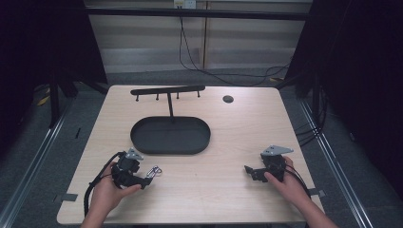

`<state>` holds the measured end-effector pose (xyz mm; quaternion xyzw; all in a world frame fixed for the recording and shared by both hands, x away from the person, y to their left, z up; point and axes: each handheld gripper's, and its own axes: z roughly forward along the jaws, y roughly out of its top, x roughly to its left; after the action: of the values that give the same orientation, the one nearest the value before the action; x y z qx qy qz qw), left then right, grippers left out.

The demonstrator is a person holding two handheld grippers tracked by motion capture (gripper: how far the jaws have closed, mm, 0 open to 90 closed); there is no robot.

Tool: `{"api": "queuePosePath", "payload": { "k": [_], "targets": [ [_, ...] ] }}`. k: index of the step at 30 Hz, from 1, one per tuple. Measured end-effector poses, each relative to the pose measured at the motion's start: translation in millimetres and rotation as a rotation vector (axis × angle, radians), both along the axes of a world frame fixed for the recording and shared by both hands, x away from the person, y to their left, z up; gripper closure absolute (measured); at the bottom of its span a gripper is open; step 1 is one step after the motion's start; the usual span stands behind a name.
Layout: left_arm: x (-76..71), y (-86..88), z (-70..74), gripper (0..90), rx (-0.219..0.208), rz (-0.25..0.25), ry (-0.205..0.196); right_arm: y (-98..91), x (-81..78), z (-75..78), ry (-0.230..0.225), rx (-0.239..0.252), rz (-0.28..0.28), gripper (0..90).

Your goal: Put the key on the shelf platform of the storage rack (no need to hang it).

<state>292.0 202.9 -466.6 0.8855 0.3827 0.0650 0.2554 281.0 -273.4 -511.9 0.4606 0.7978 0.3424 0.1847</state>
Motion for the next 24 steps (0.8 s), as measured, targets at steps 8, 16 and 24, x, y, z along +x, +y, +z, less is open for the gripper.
{"api": "queuePosePath", "payload": {
  "k": [8, 16, 24],
  "targets": [
    [3.1, -2.2, 7.1, 31.7, 0.019, -0.004, 0.014, 0.0, 0.0, 0.0, 0.0, 0.0, 0.0, 12.9],
    [6.6, -3.6, 12.0, 33.7, 0.035, -0.016, 0.031, 0.0, 0.0, 0.0, 0.0, 0.0, 0.0, 12.9],
    [10.5, -6.6, 13.2, 35.7, 0.054, -0.018, 0.065, 0.0, 0.0, 0.0, 0.0, 0.0, 0.0, 12.9]
  ]
}}
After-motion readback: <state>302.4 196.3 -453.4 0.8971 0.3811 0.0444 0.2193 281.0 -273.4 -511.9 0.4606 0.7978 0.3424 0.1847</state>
